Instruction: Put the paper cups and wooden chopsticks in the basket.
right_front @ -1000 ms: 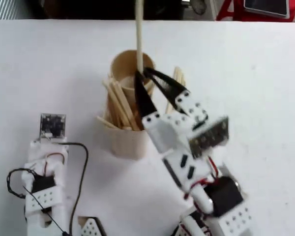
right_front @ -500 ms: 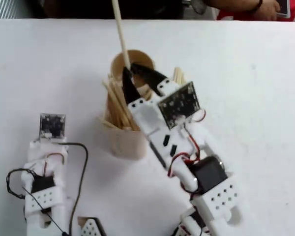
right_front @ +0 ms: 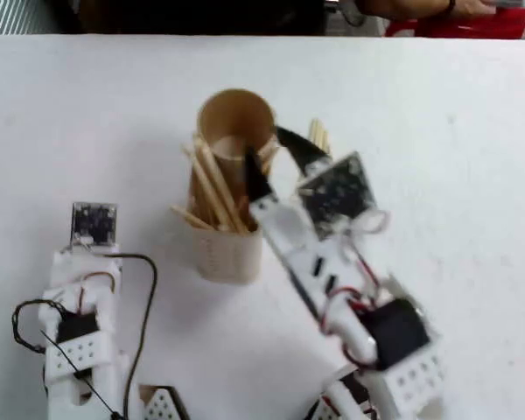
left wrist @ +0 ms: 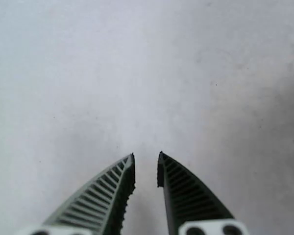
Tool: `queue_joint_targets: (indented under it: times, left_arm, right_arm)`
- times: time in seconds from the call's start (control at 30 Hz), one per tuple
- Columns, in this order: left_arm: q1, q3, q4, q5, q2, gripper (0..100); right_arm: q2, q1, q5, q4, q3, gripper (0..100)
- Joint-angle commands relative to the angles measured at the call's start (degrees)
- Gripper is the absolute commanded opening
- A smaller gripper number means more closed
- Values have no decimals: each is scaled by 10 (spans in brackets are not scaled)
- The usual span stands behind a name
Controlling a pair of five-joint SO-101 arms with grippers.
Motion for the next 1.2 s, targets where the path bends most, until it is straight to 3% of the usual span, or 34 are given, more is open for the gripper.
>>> queue_joint_targets:
  times: [0.0,0.13,0.27,0.43,0.8,1.0,1.17]
  left_arm:
    - [-5,-1,1,-7,-9,98]
    - [-5,-1,1,-7,-9,98]
    - [-5,-1,1,-7,-9,98]
    - [-5,-1,1,-7,-9,98]
    - [-5,-1,1,-7,-9,98]
    - [-5,-1,1,-7,-9,98]
    - [-5,-1,1,-7,-9,98]
  right_arm:
    - [-76,91,17,149,-29,123]
    - [-94,145,131,190,4,123]
    - [-40,169,168,148,88,123]
    - [116,179,167,74,117,125]
    - [493,242,164,66,-23,138]
    - [604,264,164,65,-92,262]
    - [651,247,168,65,-109,248]
